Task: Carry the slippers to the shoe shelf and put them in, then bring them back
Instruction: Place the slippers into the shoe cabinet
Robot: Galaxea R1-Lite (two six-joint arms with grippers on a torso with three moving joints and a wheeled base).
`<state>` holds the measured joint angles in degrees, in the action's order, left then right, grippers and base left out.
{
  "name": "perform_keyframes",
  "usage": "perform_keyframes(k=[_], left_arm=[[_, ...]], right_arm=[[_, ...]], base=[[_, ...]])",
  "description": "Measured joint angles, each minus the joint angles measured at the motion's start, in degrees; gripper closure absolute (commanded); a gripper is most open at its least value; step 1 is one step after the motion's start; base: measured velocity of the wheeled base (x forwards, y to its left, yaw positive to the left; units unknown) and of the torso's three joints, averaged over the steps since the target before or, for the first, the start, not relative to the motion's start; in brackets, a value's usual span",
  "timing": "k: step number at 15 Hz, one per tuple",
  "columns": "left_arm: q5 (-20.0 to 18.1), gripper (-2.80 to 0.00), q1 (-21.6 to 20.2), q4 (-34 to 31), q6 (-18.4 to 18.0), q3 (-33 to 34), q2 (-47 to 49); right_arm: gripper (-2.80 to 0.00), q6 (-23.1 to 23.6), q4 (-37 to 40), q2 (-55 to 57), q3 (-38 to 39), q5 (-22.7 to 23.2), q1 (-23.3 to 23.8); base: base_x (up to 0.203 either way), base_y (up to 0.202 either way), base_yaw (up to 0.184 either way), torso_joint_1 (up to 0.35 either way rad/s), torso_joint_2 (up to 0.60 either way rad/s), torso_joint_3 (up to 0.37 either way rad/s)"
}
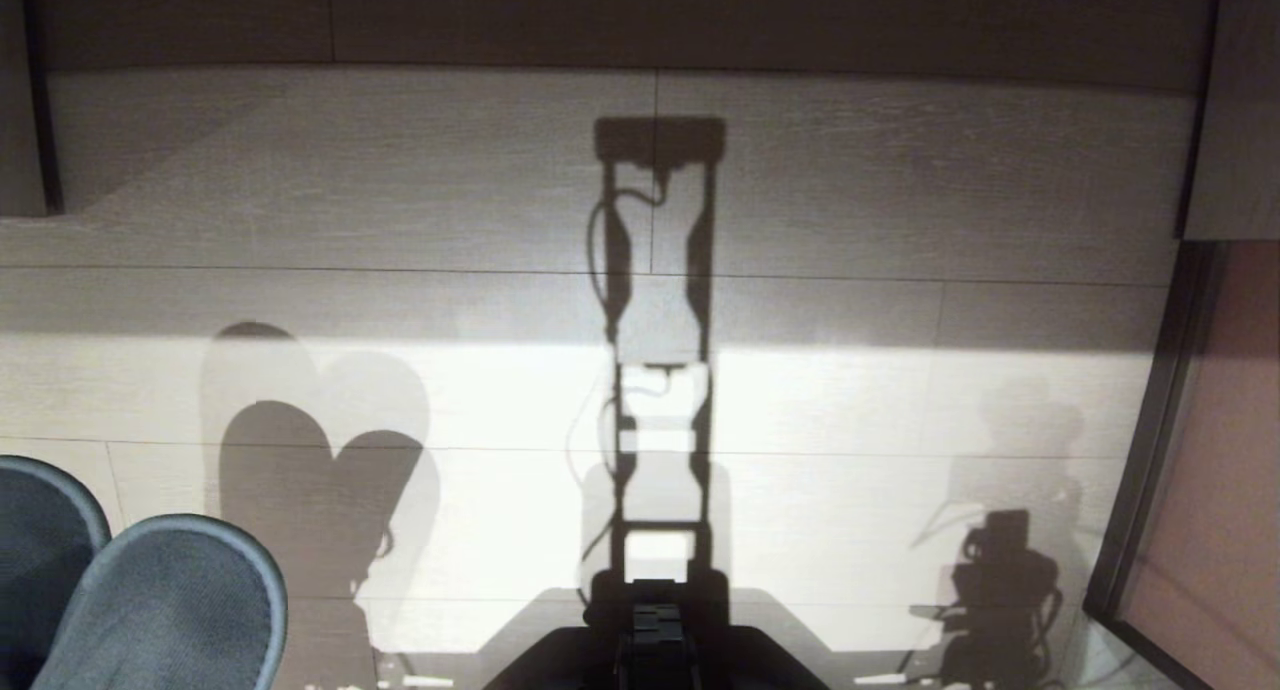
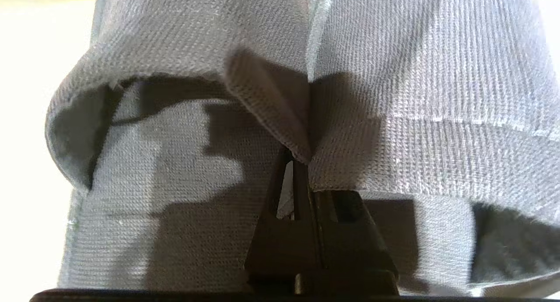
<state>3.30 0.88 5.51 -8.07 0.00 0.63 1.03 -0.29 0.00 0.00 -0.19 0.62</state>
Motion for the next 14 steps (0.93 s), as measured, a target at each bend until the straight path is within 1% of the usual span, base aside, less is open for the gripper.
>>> perform_keyframes(k=[3, 7, 14], left_arm=[[-3.6, 0.00, 0.0, -4.2, 0.7, 0.0, -0.6], [-3.7, 0.00, 0.0, -6.5, 1.0, 0.0, -0.8], [-3.6, 0.00, 0.0, -6.6, 2.2, 0.0, -0.8]], right_arm=[[0.00, 0.0, 0.0, 0.0, 0.0, 0.0, 0.0], [0.00, 0.0, 0.0, 0.0, 0.0, 0.0, 0.0], [0.00, 0.0, 0.0, 0.0, 0.0, 0.0, 0.0]], base=[[0.000, 0.000, 0.000, 0.000, 0.00, 0.000], [0.000, 0.000, 0.000, 0.000, 0.00, 0.000], [0.000, 0.000, 0.000, 0.000, 0.00, 0.000]])
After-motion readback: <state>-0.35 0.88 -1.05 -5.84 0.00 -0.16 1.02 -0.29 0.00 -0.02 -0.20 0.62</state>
